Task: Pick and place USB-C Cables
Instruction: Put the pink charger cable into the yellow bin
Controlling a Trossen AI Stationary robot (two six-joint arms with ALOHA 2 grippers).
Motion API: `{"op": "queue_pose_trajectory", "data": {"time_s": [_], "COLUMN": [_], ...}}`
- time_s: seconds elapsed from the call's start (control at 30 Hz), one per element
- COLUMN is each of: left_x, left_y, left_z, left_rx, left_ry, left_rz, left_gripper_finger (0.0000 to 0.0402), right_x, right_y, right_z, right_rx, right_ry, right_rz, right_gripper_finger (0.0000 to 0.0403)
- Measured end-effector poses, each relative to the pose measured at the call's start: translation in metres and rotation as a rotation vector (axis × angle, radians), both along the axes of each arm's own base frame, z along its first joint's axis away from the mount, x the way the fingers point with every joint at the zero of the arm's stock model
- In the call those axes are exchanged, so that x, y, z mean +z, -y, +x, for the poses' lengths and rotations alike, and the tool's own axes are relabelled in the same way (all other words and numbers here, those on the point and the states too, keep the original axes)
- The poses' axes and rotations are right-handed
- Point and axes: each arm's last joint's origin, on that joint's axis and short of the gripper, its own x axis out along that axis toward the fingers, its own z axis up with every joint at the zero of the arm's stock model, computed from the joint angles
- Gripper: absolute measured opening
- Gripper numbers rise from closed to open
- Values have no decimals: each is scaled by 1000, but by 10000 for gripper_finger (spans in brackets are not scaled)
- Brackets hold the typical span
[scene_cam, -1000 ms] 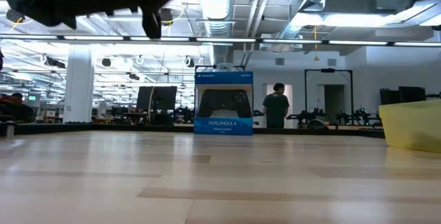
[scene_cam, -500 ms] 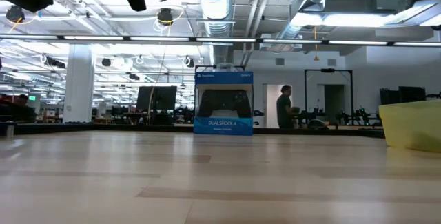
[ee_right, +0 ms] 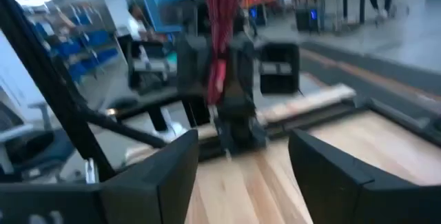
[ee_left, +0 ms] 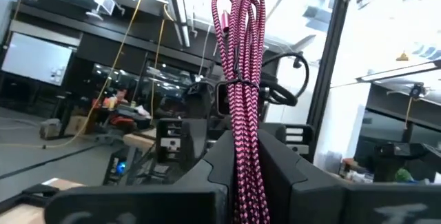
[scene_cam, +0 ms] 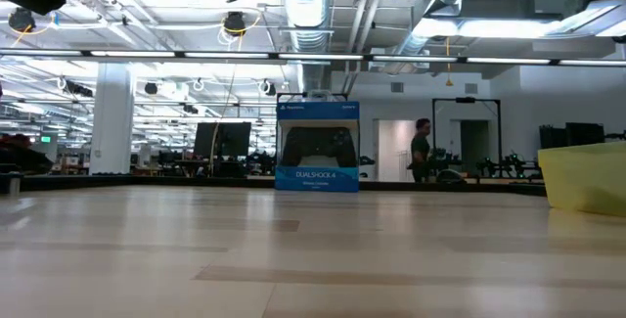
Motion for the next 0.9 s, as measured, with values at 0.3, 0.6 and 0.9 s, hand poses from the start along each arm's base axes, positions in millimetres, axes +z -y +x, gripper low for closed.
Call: {"op": "queue_pose_trajectory", "data": {"time_s": [0.3, 0.6, 0.9], "left_x": [-1, -6, -18], "left_y": [8, 10, 8], "left_z": [-3, 1, 12], "left_rx": [94, 92, 89], "left_ry": [-19, -59, -97], "left_rz": [83, 100, 79], "left_gripper_finger": [25, 25, 25], "right_x": [-7, -22, -15], "right_y": [22, 37, 34], "right_z": [25, 41, 47], "right_rx": [112, 147, 159], "right_ry": [146, 171, 234], "right_rz": [-61, -55, -92], "right_gripper_finger": [256, 255, 255]}}
